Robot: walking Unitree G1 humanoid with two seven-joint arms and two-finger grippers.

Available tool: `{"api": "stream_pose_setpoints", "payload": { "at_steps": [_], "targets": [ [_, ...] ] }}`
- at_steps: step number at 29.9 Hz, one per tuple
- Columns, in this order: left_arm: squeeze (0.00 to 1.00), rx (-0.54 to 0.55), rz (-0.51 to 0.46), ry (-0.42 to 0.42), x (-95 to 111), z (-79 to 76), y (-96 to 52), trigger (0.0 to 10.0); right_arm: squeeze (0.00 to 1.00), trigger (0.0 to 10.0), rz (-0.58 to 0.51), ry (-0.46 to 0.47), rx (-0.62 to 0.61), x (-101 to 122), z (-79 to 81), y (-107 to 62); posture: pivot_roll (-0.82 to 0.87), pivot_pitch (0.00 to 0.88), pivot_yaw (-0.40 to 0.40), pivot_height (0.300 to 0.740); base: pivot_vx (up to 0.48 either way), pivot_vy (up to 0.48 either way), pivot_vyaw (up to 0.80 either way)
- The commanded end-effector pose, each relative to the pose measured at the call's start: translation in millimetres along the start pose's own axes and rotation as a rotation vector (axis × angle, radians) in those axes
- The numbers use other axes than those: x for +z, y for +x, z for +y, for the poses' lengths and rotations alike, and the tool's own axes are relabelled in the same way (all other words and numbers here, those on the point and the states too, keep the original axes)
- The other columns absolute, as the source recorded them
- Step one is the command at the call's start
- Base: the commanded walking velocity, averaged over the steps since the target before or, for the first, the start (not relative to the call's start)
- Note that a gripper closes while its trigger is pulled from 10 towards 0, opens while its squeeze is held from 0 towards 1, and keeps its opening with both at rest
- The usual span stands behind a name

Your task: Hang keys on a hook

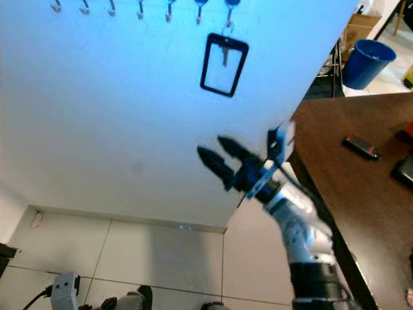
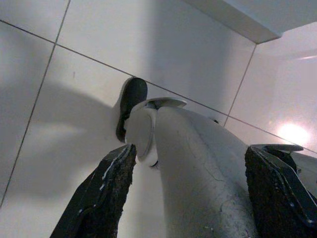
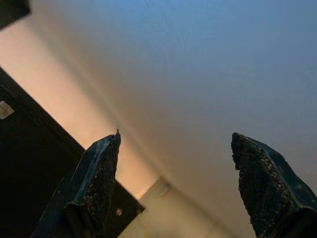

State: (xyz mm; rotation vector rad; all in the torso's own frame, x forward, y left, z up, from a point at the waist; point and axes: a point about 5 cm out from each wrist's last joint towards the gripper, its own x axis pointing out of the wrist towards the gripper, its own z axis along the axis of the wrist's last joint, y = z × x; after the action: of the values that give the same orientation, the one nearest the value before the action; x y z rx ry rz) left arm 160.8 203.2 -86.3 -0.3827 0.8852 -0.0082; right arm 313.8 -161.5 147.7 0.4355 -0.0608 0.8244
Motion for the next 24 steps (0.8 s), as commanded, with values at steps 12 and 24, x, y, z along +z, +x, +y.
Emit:
{"api": "stream_pose_setpoints", "payload": {
  "at_steps": [12,24],
  "targets": [
    [0.0,0.071,0.136,0.042,-35,4.5,-8.4,10.0,0.0,10.0,0.459,0.294,-0.381,-132,-26.5,-114.8,0.04,0.057,0.004,0.74,0.0,0.0,0.0],
    [0.0,0.082,0.154,0.114,-39,2.4,-8.5,10.0,0.0,10.0,0.622,0.393,-1.06,-186,-21.5,-201.8,0.04,0.059,0.006,0.74,0.0,0.0,0.0]
  ]
}}
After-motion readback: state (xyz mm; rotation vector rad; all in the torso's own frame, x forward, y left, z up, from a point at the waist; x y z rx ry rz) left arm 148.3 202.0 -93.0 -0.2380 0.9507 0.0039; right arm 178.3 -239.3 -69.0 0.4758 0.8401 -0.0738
